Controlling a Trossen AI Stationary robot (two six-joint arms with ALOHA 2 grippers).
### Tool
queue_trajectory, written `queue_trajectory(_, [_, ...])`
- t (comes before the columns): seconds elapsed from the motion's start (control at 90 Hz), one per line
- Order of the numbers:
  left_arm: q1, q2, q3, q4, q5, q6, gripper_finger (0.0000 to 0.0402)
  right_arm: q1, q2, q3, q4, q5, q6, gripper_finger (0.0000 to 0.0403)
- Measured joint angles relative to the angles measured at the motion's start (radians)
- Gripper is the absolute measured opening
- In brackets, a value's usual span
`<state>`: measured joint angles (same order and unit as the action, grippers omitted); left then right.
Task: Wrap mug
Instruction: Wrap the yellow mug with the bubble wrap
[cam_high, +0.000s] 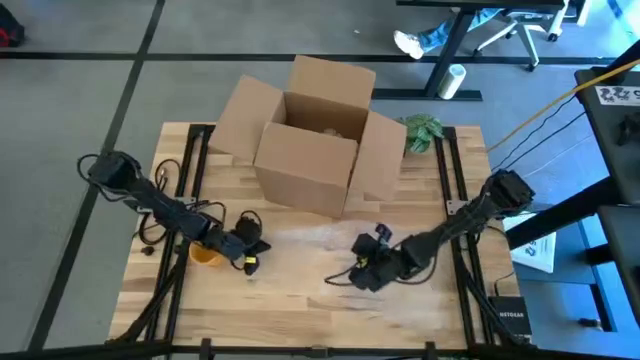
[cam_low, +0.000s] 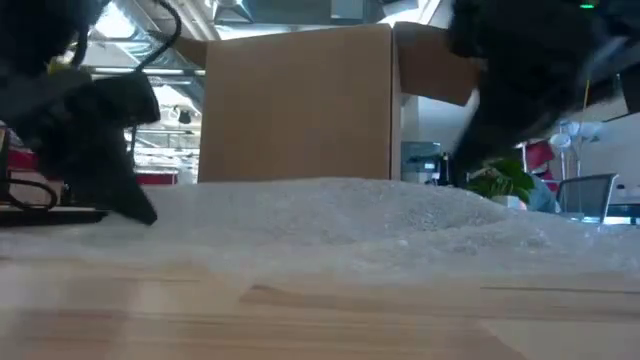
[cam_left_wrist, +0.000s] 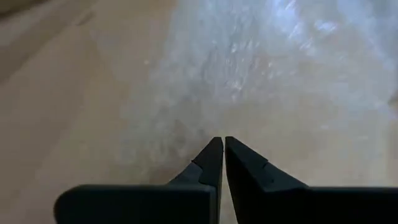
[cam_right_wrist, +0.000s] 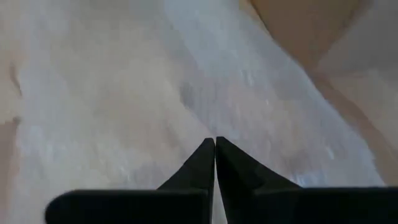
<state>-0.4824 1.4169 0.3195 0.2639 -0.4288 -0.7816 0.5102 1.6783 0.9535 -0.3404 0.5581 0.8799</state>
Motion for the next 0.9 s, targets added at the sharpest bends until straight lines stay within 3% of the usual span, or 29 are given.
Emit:
queue_trajectory(0.122, [0.0, 0.106, 0.02, 0.08, 0.063, -0.039, 0.0, -0.042, 0.0, 0.0, 0.062, -0.054, -0.084, 0.0])
queue_trajectory(0.311, [-0.002, 0.192, 0.109, 0.178, 0.413, -0.098, 0.0, -0.083, 0.0, 0.0, 0.057, -0.083, -0.106, 0.0])
queue_trajectory(0.4, [-0.005, 0.183, 0.152, 0.146, 0.442, -0.048, 0.0, -0.089, 0.0, 0.0, 0.055, -0.098, -0.122, 0.0])
queue_trajectory(0.767, [0.056, -0.066, 0.221, -0.103, 0.082, 0.265, 0.0, -0.092, 0.001, 0.0, 0.054, -0.107, -0.13, 0.0])
queue_trajectory(0.9, [0.07, -0.195, 0.22, -0.262, -0.018, 0.285, 0.0, -0.092, 0.001, 0.0, 0.052, -0.107, -0.132, 0.0])
